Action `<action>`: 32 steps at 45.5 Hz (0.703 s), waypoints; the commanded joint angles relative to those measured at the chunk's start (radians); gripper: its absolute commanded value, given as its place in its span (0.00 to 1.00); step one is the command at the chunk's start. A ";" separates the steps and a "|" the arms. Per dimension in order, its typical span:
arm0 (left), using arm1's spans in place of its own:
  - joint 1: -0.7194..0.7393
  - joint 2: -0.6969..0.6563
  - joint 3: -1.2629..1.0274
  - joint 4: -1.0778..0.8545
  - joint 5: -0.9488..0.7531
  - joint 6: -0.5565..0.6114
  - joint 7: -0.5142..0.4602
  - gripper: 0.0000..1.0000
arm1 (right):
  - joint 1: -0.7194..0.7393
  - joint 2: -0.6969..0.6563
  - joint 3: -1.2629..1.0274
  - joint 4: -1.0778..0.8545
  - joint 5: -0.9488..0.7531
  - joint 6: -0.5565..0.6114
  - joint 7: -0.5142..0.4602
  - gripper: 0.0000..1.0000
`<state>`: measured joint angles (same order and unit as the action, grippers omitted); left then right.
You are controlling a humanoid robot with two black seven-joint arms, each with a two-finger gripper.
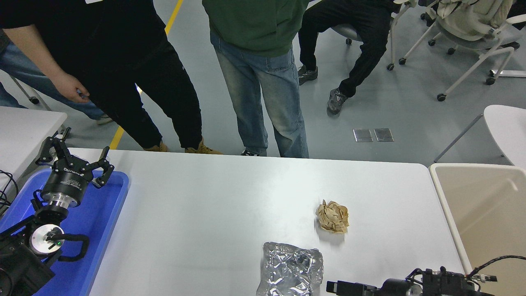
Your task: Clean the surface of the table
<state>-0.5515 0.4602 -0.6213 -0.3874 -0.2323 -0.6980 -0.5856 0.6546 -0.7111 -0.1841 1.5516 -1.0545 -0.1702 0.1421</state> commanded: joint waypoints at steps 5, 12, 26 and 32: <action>-0.001 0.000 0.000 -0.001 -0.001 0.000 0.001 1.00 | 0.003 0.068 -0.003 -0.008 0.008 -0.002 -0.006 1.00; 0.001 0.000 0.000 0.001 -0.001 0.000 0.000 1.00 | 0.003 0.111 -0.002 -0.039 -0.002 -0.003 -0.004 1.00; 0.001 0.000 0.000 -0.001 0.001 0.000 0.001 1.00 | -0.009 0.156 -0.003 -0.113 -0.070 -0.018 -0.002 1.00; 0.001 0.000 0.000 0.001 -0.001 0.000 0.000 1.00 | -0.007 0.185 -0.003 -0.148 -0.073 -0.020 -0.002 1.00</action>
<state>-0.5507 0.4602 -0.6213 -0.3871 -0.2329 -0.6979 -0.5858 0.6508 -0.5691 -0.1870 1.4589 -1.1029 -0.1844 0.1397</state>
